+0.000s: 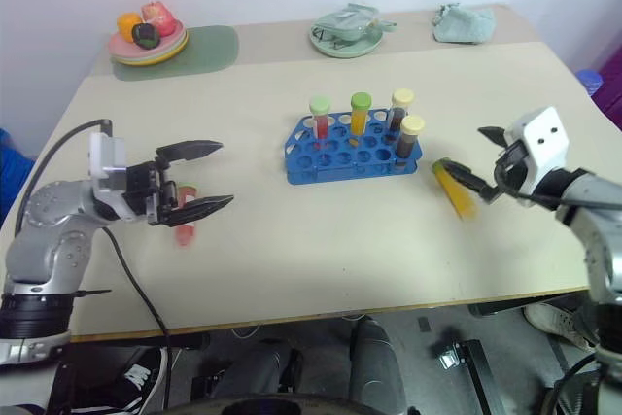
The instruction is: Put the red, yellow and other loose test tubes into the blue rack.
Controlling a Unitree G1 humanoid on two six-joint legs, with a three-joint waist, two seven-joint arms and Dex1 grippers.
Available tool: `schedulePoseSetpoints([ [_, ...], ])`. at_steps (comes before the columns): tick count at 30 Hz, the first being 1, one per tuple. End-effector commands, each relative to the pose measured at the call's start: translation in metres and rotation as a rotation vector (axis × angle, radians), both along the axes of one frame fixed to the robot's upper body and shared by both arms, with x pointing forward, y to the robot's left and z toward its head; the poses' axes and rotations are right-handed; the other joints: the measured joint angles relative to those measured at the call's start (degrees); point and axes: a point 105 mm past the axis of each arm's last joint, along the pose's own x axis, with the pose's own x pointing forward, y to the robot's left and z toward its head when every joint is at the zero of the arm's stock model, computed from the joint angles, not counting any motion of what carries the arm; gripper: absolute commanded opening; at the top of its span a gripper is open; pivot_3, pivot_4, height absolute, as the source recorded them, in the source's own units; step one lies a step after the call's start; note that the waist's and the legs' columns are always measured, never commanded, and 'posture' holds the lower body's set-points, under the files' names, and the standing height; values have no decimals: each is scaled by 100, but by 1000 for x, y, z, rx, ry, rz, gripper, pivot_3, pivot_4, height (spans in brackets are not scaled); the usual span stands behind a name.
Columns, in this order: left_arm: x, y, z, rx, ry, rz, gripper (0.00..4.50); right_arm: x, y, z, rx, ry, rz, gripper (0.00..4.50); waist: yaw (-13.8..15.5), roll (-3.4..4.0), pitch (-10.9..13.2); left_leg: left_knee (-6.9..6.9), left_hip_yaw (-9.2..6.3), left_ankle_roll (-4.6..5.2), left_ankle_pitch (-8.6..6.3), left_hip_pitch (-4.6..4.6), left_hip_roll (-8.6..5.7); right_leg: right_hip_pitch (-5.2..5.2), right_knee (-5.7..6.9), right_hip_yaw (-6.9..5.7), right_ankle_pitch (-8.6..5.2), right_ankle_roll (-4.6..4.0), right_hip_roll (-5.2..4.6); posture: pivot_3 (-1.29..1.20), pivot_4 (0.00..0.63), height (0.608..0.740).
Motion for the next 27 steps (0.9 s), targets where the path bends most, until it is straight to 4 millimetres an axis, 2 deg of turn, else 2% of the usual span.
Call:
schedulePoseSetpoints([
  [1, 3, -5, 9, 3, -55, -23, 4500, -2, 7, 2, -3, 190, -3, 4459, 7, -2, 1, 0, -2, 0, 0, -3, 1, 0, -2, -3, 0, 0, 0, 0, 150, 740],
  [3, 5, -8, 10, 1, -61, -30, 4500, 0, 3, 0, 16, 318, -58, 4459, 9, -2, 0, 2, -1, 2, -1, -6, 2, 2, -11, -3, 2, -3, -1, 0, 150, 740],
  [7, 4, -13, 13, -5, -69, -37, 4500, 6, -10, -1, -12, 464, -176, 4459, 5, -2, 1, 2, 0, 11, -6, -10, 3, 4, -24, -6, 4, -4, -1, 0, 150, 740],
  [11, 2, -18, 14, -12, -70, -38, 4500, 12, -19, -7, 19, 578, -293, 4459, 8, -3, 1, 2, 4, 12, -7, -25, 3, -9, -29, -6, 5, -1, -1, 0, 150, 740],
  [13, 0, -19, 14, -13, -70, -36, 4500, 13, -23, -15, -40, 613, -330, 4459, 11, -3, 1, 4, 3, 12, -7, -37, 3, -16, -30, -6, 6, 0, -1, 0, 150, 740],
  [16, -2, -19, 13, -25, -61, -17, 4500, 19, -17, -21, 25, 685, -367, 4459, 4, -3, 1, 6, 4, 12, -7, -41, 3, -18, -30, -7, 8, 3, -2, 0, 150, 740],
  [20, -7, -21, 12, -29, -57, -4, 4500, 23, -7, -26, 26, 753, -377, 4459, -4, -3, 2, 6, 6, 11, -7, -45, 4, -28, -27, -6, 9, 4, -1, 0, 150, 740],
  [27, -10, -20, 14, -37, -60, 25, 4500, 37, -3, -25, 8, 768, -401, 4459, 15, -3, 1, 13, 1, 11, -7, -61, 0, -33, -30, -9, 16, 7, -2, 0, 150, 740],
])
